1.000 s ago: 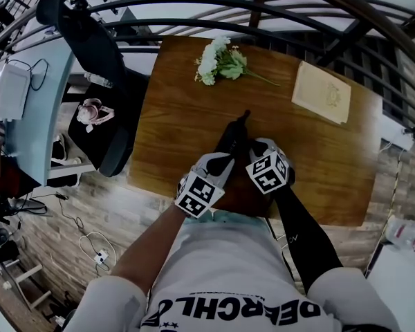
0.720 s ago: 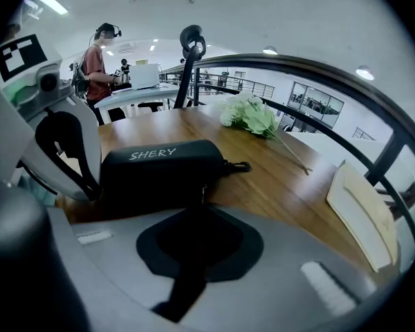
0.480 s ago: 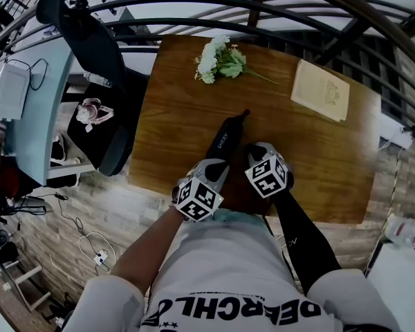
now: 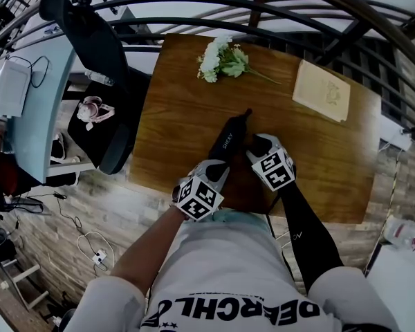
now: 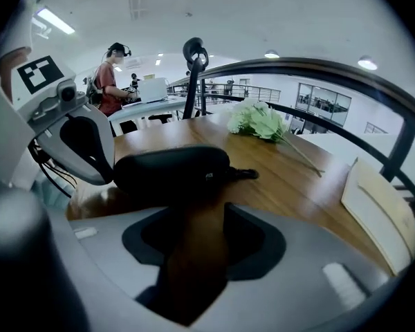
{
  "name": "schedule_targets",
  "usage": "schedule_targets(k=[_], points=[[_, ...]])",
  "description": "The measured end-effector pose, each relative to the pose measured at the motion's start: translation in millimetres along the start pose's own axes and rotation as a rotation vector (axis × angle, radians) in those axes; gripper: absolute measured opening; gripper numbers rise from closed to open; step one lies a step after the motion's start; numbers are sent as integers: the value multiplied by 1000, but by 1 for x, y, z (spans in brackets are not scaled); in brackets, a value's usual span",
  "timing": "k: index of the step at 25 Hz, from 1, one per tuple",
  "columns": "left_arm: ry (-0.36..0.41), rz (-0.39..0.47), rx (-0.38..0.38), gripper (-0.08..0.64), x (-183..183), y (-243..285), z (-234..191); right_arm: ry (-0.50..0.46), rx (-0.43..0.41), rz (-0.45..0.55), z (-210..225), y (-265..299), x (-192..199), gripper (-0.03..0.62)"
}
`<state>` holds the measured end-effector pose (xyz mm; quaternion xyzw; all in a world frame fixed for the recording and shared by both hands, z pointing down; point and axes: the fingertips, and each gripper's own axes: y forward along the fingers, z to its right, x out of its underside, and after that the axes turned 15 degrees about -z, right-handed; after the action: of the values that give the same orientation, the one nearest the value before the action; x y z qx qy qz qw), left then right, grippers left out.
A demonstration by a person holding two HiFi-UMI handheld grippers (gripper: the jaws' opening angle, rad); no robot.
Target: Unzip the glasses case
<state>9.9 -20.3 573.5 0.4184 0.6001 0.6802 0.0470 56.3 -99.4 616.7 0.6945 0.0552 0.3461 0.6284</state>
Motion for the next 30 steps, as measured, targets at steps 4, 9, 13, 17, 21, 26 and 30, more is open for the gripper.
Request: schedule_targets(k=[4, 9, 13, 17, 21, 26, 30], points=[[1, -10, 12, 2, 3, 3, 4, -199, 4, -7, 6, 5, -14, 202], [-9, -23, 22, 2, 7, 7, 5, -428, -8, 13, 3, 9, -28, 93], [-15, -17, 19, 2, 8, 4, 2, -394, -33, 26, 6, 2, -29, 29], [-20, -24, 1, 2, 15, -1, -5, -327, -45, 9, -1, -5, -12, 29], [-60, -43, -40, 2, 28, -6, -21, -290, -46, -26, -19, -8, 8, 29], [-120, -49, -85, 2, 38, -9, -43, -218, -67, -36, -48, -11, 22, 29], [-147, -42, -101, 2, 40, -11, -48, -144, -68, -34, -57, -7, 25, 29]])
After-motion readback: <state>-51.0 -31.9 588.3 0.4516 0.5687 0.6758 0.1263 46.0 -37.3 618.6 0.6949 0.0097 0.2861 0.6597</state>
